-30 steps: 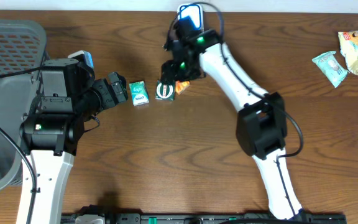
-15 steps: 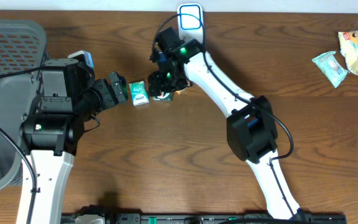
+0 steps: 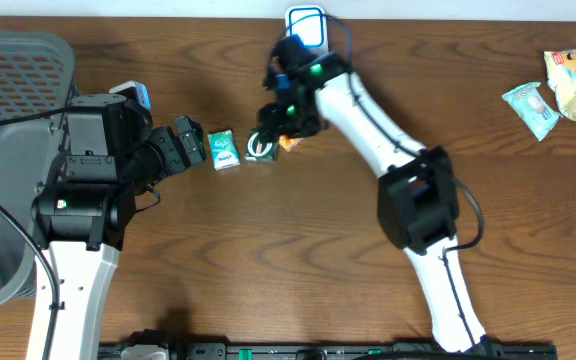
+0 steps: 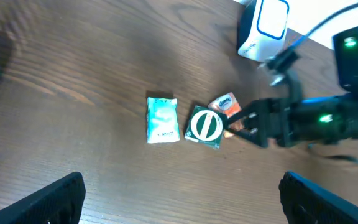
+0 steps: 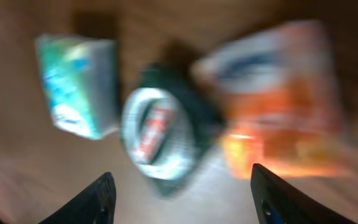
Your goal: Scan the item barcode
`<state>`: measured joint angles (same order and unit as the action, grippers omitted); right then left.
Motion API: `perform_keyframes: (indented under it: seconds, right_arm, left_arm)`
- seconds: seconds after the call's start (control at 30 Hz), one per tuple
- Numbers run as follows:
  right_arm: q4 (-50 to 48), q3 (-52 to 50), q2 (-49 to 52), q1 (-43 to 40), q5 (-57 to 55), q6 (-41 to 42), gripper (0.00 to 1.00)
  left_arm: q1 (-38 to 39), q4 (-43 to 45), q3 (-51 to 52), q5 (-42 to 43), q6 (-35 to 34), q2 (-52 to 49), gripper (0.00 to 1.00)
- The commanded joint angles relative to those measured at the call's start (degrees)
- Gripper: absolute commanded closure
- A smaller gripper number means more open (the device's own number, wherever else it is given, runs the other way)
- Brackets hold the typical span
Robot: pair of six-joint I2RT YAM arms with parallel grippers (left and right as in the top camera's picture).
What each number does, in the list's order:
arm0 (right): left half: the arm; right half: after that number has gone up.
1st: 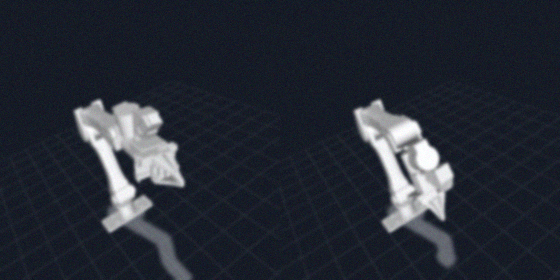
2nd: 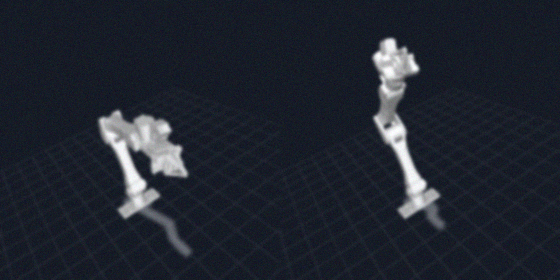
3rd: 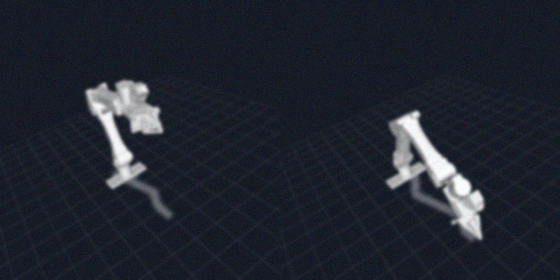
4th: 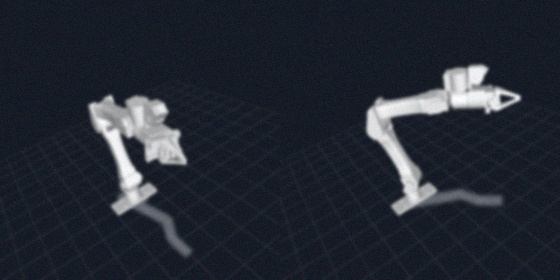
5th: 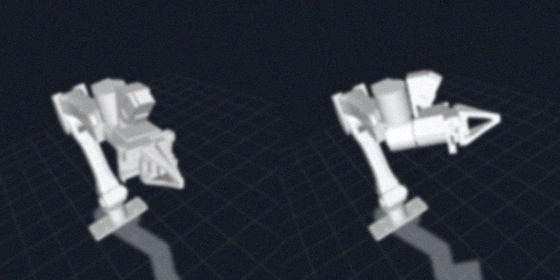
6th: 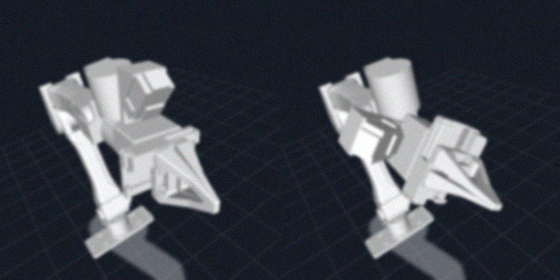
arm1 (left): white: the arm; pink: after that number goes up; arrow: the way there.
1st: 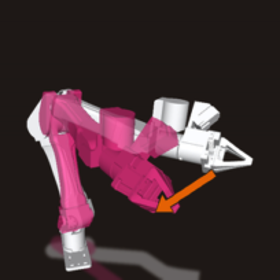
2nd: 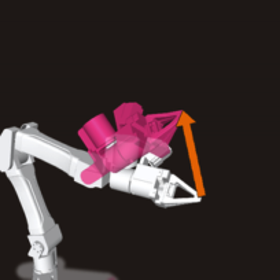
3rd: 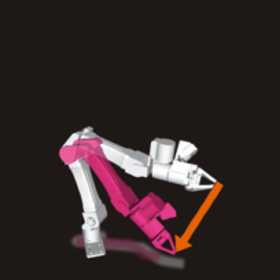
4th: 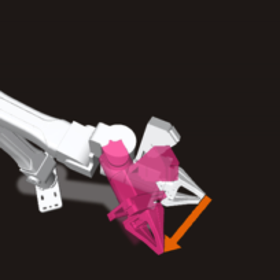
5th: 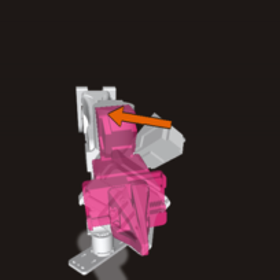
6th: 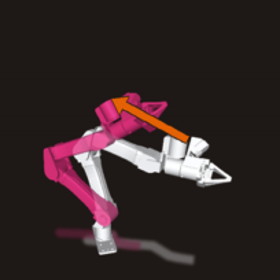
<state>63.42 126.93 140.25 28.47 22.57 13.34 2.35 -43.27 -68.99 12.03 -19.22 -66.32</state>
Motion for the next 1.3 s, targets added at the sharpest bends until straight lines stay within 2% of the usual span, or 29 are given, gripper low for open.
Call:
perform_keyframes:
  seconds: [0.0,0.23,0.37,0.5,0.7,0.9,0.97,1.1,1.27]
  right_arm:
    - [0.57,0.44,-0.42,-1.9,-0.59,0.79,0.37]
    - [0.17,0.39,-0.39,0.61,1.05,1.07,0.39]
    - [0.24,0.22,-0.39,3.06,-4.39,4.76,0.37]
    - [0.04,-0.74,-0.39,5.53,-11.13,7.48,0.31]
    - [-3.52,-3.04,-0.39,7.61,-8.31,7.41,0.32]
    - [-8.87,-3.93,-0.46,10.27,-2.47,0.61,0.32]
    - [-8.68,-2.64,-0.55,10.58,-3.76,-1.42,0.29]
    - [-4.17,2.19,-0.55,8.7,-14.53,-0.09,0.3]
    - [-3.06,3.56,-0.5,5.05,-16.24,-4.24,0.28]
  left_arm:
    - [-0.2,0.0,-0.87,-0.35,0.98,0.04,0.02]
    - [-0.2,0.0,-0.87,-0.35,0.98,0.04,0.02]
    - [-0.2,0.0,-0.87,-0.35,0.98,0.04,0.02]
    - [-0.2,0.0,-0.87,-0.35,0.98,0.04,0.02]
    - [-0.2,0.0,-0.87,-0.35,0.98,0.04,0.02]
    - [-0.2,0.0,-0.87,-0.35,0.98,0.04,0.02]
    - [-0.2,0.0,-0.87,-0.35,0.98,0.04,0.02]
    - [-0.2,0.0,-0.87,-0.35,0.98,0.04,0.02]
    - [-0.2,0.0,-0.87,-0.35,0.98,0.04,0.02]
